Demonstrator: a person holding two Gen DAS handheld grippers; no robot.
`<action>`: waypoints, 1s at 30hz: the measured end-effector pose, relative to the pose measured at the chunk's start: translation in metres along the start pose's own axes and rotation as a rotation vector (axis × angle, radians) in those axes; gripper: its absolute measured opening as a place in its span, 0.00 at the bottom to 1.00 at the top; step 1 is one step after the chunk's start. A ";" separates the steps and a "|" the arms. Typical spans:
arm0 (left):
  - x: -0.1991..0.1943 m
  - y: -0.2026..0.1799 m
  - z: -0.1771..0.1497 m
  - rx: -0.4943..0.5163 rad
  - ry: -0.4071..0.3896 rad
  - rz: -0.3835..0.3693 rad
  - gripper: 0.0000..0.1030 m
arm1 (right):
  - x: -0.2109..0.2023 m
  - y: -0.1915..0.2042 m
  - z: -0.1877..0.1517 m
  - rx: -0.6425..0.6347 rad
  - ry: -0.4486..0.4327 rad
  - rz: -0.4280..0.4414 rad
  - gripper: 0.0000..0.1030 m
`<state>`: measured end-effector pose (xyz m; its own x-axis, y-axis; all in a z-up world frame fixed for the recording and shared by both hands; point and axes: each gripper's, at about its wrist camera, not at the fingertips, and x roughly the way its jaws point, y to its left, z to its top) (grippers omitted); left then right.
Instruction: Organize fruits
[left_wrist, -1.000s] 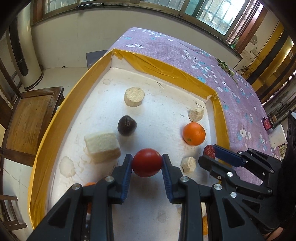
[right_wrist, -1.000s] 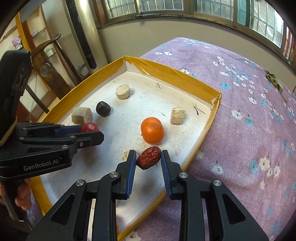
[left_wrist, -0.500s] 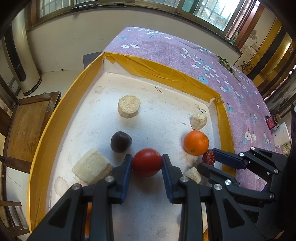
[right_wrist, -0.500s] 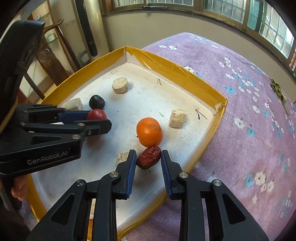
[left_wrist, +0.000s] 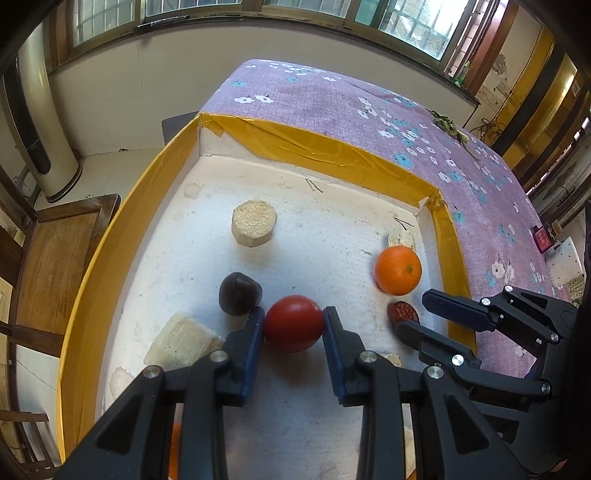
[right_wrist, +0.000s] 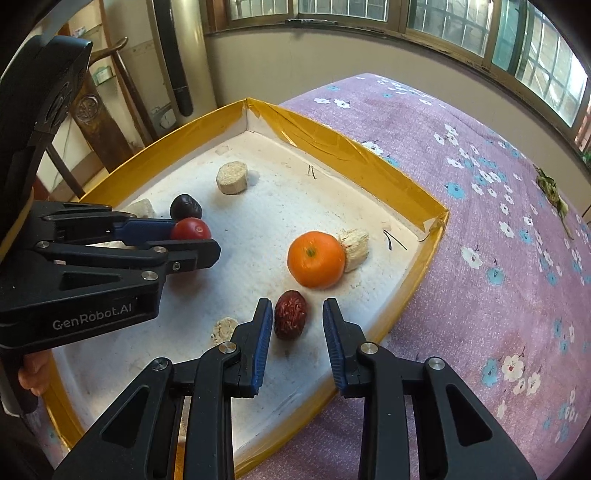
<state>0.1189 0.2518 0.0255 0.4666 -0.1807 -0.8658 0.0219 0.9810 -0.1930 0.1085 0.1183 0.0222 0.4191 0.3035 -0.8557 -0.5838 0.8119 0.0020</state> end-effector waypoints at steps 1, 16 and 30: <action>0.000 0.000 0.000 0.000 0.001 0.000 0.33 | 0.000 -0.001 0.000 0.003 -0.001 0.001 0.27; -0.017 0.004 -0.010 0.034 -0.020 0.080 0.50 | -0.012 0.007 -0.003 0.006 -0.016 -0.058 0.31; -0.075 -0.002 -0.047 0.012 -0.155 0.188 0.77 | -0.057 0.012 -0.035 0.128 -0.033 -0.026 0.44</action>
<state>0.0420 0.2604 0.0690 0.5939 0.0173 -0.8044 -0.0682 0.9973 -0.0289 0.0530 0.0931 0.0528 0.4565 0.2962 -0.8390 -0.4800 0.8760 0.0480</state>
